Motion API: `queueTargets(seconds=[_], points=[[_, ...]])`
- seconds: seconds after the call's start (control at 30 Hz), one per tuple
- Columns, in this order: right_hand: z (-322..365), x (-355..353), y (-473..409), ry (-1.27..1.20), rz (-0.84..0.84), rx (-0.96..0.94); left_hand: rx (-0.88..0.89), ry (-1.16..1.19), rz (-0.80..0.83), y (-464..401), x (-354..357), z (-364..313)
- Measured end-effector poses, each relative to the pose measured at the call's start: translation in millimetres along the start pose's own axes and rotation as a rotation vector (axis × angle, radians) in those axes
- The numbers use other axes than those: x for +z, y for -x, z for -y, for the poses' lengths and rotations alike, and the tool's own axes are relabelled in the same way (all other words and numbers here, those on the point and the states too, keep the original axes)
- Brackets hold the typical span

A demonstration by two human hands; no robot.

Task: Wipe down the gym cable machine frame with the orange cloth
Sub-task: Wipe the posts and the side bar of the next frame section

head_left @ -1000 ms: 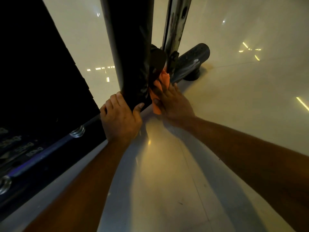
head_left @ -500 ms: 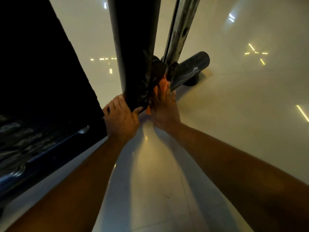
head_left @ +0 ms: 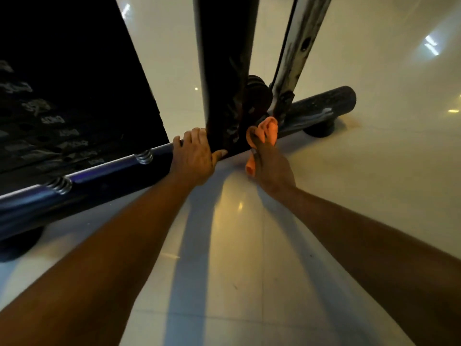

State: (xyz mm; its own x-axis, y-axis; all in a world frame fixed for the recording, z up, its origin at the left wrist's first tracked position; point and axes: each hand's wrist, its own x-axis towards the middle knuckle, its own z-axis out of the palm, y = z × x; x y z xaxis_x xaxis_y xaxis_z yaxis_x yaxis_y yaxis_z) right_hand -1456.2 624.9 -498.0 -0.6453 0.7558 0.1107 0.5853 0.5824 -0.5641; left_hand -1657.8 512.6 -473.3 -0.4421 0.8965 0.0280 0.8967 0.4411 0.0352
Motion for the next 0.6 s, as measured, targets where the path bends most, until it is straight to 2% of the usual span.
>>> queueTargets(seconds=[0.07, 0.13, 0.23, 0.3, 0.4, 0.53, 0.6], points=[[-11.3, -27.4, 18.3, 0.029, 0.087, -0.014, -0.091, 0.028, 0.077, 7.8, -7.4, -14.9], [-19.4, -58.0, 32.6, -0.032, 0.094, -0.027, -0.17, 0.131, 0.129, 27.3, -25.7, -35.6], [-25.6, -102.1, 40.2, -0.119, 0.118, 0.022, -0.154, 0.375, 0.246, 63.5, -59.3, -68.0], [-32.6, -124.3, 36.2, -0.054, 0.176, 0.036, -0.115, 0.481, 0.307, 76.8, -74.6, -89.3], [-50.1, -143.0, 20.2, 0.094, 0.233, 0.021, -0.068, 0.473, 0.249, 65.2, -77.0, -120.4], [-77.6, -144.9, 1.2, 0.215, 0.093, -0.105, -0.01, 0.45, 0.106, 29.2, -52.0, -151.6], [-86.9, -138.7, -13.5, 0.192, 0.04, -0.121, -0.002, 0.498, -0.005, 9.5, -34.7, -163.9]])
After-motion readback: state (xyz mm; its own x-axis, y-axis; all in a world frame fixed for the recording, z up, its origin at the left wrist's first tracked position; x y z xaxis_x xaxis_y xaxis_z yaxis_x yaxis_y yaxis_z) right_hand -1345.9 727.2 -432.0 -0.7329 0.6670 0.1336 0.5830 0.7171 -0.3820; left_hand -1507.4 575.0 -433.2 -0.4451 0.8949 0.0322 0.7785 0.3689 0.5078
